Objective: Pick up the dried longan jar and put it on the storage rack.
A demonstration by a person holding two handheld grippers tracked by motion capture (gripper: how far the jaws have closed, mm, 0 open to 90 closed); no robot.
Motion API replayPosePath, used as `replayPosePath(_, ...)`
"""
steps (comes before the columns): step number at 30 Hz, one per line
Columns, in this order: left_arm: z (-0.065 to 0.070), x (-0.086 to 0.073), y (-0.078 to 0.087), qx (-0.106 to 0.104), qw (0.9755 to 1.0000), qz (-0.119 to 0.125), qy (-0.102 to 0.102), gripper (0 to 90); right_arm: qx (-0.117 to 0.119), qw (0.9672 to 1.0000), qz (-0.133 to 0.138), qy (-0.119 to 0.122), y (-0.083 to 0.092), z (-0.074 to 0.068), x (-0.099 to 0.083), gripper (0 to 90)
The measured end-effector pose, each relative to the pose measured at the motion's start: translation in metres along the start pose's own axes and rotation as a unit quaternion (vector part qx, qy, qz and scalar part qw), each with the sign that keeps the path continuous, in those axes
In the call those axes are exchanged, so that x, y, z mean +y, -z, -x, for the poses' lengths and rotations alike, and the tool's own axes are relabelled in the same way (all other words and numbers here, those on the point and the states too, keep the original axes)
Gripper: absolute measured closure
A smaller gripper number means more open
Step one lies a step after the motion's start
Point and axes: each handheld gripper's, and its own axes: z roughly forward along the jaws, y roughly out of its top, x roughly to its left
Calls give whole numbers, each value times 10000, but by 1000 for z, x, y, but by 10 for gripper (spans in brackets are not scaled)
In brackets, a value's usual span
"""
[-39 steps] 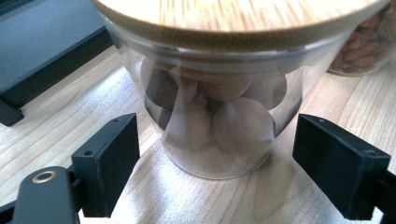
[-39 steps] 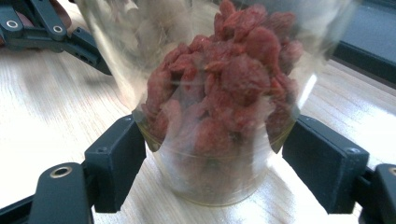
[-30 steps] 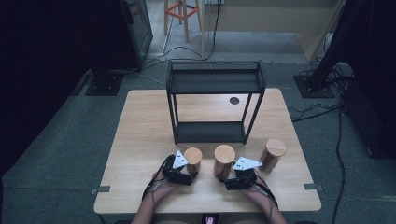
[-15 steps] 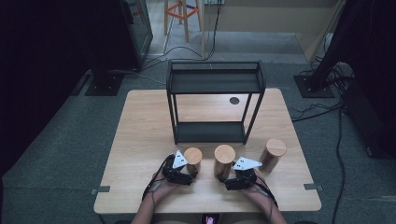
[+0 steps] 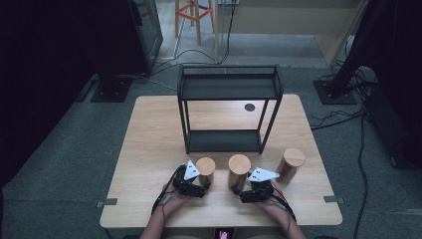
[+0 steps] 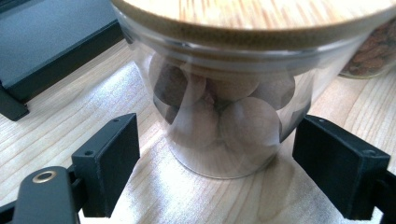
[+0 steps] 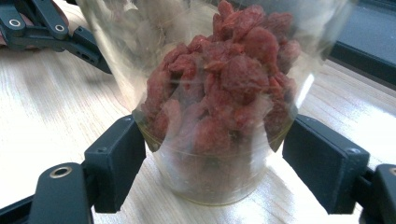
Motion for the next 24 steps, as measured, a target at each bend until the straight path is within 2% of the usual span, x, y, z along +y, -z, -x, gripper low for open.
replayPosePath(6,1,-1,0,25,10000,16,-14,149,-5,10000,-5,-13,0,0,0,213)
replayPosePath(14,-3,-2,0,-57,9999,72,70,149,-14,10000,-12,-11,0,-1,0,213)
replayPosePath(18,0,-2,0,-17,10000,85,-29,148,-19,10000,-15,-3,0,-1,0,213)
replayPosePath(21,-1,-3,-1,-90,9998,170,-15,148,-21,10000,-15,-5,0,-1,0,213)
replayPosePath(24,2,-1,-3,-73,9998,179,-90,148,-22,10000,-20,-2,0,-1,1,213)
